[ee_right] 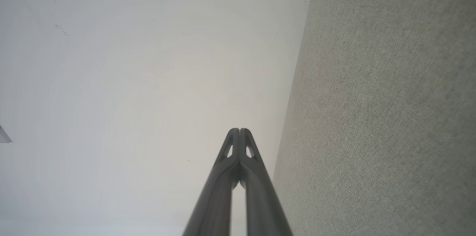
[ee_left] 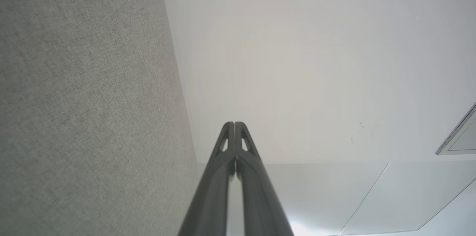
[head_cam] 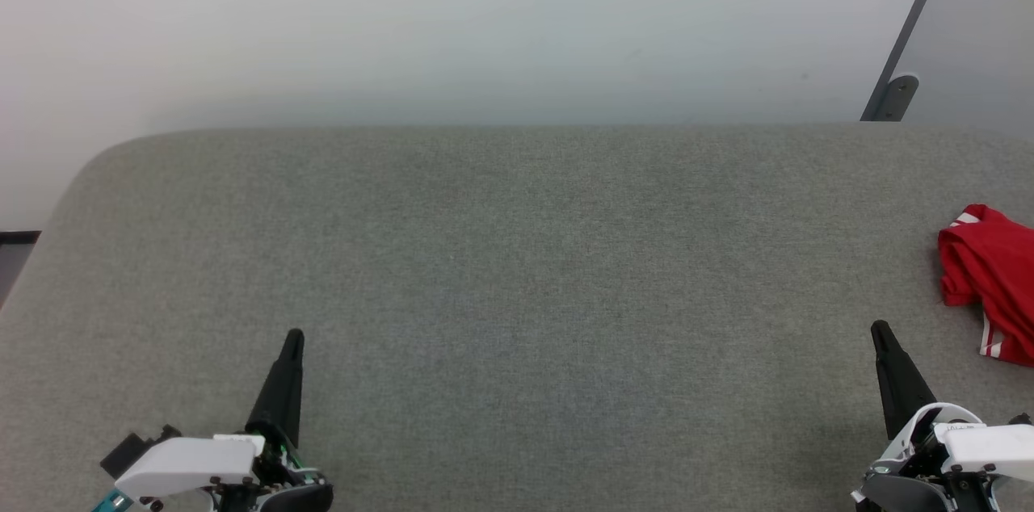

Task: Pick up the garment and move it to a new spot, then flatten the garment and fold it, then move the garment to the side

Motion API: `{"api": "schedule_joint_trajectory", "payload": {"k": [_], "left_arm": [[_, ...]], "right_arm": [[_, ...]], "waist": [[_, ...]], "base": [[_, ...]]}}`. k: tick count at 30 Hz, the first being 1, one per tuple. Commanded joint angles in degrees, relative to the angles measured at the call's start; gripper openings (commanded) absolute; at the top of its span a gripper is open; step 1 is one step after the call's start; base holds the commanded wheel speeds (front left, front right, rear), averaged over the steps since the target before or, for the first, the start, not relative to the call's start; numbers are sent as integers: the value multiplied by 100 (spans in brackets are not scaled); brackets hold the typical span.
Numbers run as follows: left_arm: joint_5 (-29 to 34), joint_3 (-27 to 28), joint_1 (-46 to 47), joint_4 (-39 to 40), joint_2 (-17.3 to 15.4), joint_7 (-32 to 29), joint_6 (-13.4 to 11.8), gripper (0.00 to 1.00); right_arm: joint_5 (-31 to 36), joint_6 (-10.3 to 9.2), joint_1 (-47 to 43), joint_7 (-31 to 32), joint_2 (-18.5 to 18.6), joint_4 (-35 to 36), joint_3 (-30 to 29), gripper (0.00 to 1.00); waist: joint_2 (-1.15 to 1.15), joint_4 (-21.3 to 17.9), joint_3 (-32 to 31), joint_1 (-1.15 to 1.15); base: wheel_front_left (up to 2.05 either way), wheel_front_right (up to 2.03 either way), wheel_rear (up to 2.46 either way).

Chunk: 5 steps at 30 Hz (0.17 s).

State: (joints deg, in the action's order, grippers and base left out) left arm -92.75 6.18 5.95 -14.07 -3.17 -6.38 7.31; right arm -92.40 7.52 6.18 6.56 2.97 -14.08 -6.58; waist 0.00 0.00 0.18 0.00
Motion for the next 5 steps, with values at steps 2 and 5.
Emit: {"api": "schedule_joint_trajectory", "payload": {"k": [2, 5], "left_arm": [[20, 19, 58, -8, 14, -6, 32, 0], [22, 21, 58, -8, 15, -8, 32, 0]], "right_arm": [[4, -6, 15, 15, -24, -2, -3, 0], [5, -6, 15, 15, -24, -2, -4, 0]], "waist": [[0, 0, 0, 0], [0, 0, 0, 0]], "base": [[0, 0, 0], [0, 0, 0]]}}
